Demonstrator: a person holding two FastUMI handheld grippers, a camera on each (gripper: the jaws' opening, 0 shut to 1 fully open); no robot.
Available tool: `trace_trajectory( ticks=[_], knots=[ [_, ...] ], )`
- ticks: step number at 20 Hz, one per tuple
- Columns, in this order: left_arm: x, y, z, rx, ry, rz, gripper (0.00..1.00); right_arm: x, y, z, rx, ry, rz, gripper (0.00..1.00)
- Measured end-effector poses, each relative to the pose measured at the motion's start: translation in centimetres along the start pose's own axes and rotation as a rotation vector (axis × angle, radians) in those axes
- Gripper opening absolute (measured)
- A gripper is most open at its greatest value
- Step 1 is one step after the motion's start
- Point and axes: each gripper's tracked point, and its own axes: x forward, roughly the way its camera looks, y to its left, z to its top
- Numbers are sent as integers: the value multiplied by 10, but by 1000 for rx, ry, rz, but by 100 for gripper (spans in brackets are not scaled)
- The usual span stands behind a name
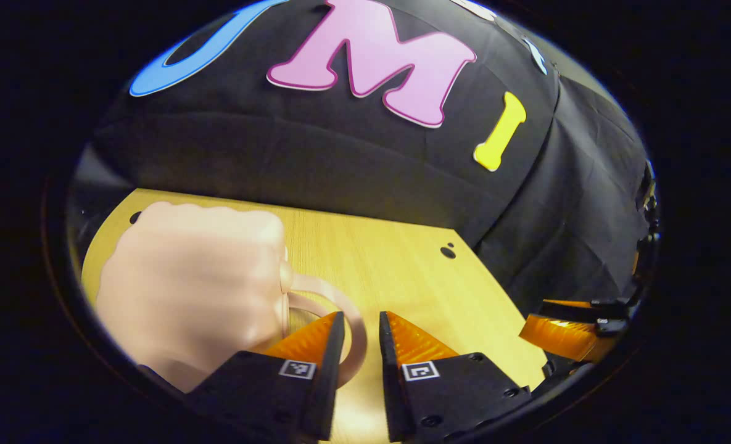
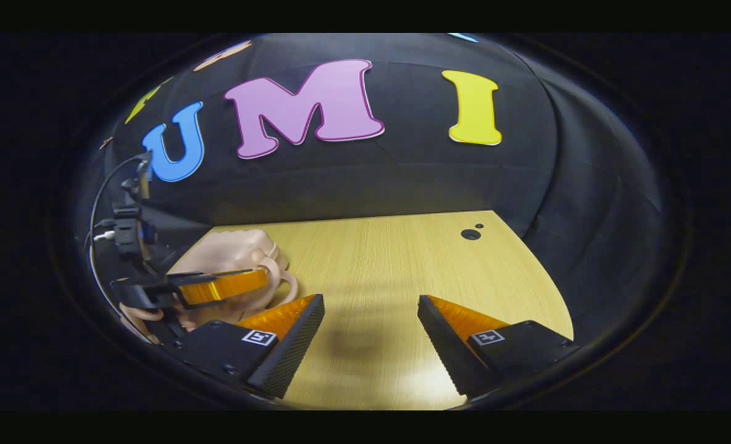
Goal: First open the suitcase, pack the skin care products into it, and then close the suitcase.
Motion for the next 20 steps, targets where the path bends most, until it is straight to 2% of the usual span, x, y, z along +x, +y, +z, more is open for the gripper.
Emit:
trace_trajectory(
  ticks=[1,2,3,4,5,8,9,10,14,20],
  knots=[
    [-20,0,18,-1,-60,10,58,-5,2,2,2,-11,2,97],
    [-43,3,34,10,-118,24,65,-12,4,2,4,-19,11,97],
    [-64,6,51,32,-166,50,81,-19,5,3,7,-28,14,98],
    [-84,5,61,52,-205,73,92,-27,9,5,12,-41,17,97],
    [-102,7,72,63,-233,96,97,-36,13,8,15,-59,22,97],
    [-162,5,80,63,-298,144,96,-69,30,17,21,-110,39,97],
    [-178,5,82,70,-323,158,96,-81,35,21,20,-133,46,88],
    [-194,7,79,83,-338,170,96,-93,40,24,21,-152,50,98],
    [-243,9,65,135,-357,205,96,-135,57,23,25,-203,63,97],
    [-278,15,57,140,-383,242,96,-172,63,20,22,-245,67,97]
  ],
)
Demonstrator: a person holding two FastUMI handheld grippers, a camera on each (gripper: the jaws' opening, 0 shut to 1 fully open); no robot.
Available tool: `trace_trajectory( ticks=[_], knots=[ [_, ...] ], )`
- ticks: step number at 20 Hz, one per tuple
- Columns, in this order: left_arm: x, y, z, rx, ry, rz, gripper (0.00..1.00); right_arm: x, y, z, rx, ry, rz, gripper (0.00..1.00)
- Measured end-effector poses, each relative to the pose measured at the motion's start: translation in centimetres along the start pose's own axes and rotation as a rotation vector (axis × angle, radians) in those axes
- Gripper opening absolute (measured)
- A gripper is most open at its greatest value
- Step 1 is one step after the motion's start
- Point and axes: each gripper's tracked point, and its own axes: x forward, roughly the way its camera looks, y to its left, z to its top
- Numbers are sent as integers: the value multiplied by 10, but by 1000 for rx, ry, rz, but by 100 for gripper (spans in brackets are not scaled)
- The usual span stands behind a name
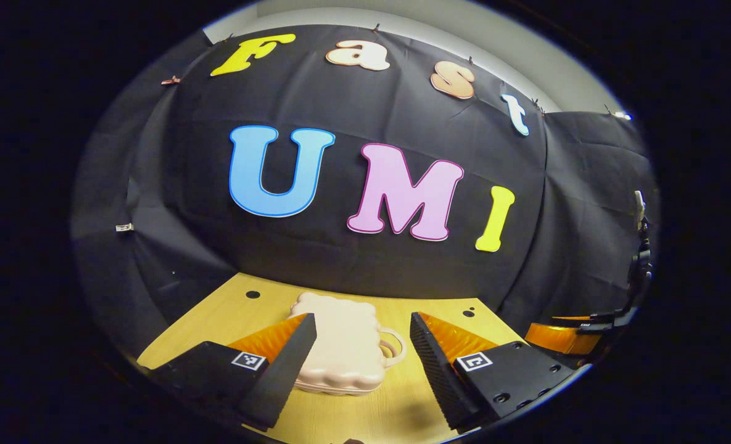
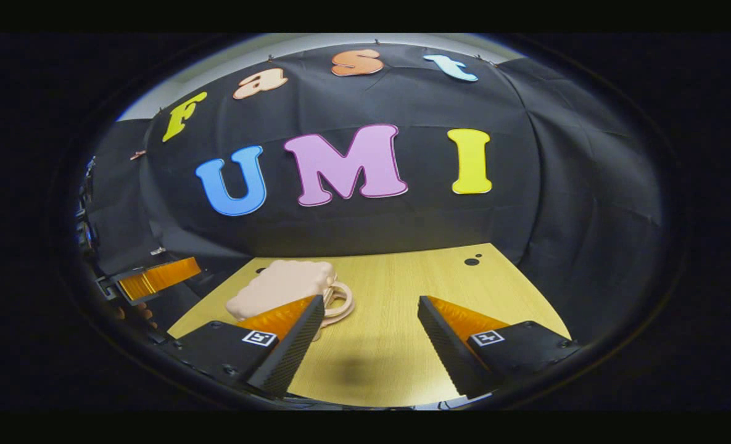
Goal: First open the suitcase, pack the skin care products into it, and then close the suitcase.
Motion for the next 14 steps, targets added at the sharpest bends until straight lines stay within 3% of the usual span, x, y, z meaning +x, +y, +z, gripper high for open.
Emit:
trace_trajectory(
  ticks=[5,14],
  knots=[
    [-10,7,11,3,-21,63,96,-7,-8,16,-45,-39,15,97],
    [-22,-4,17,18,-56,94,96,-16,-23,45,-33,-110,34,98]
  ],
)
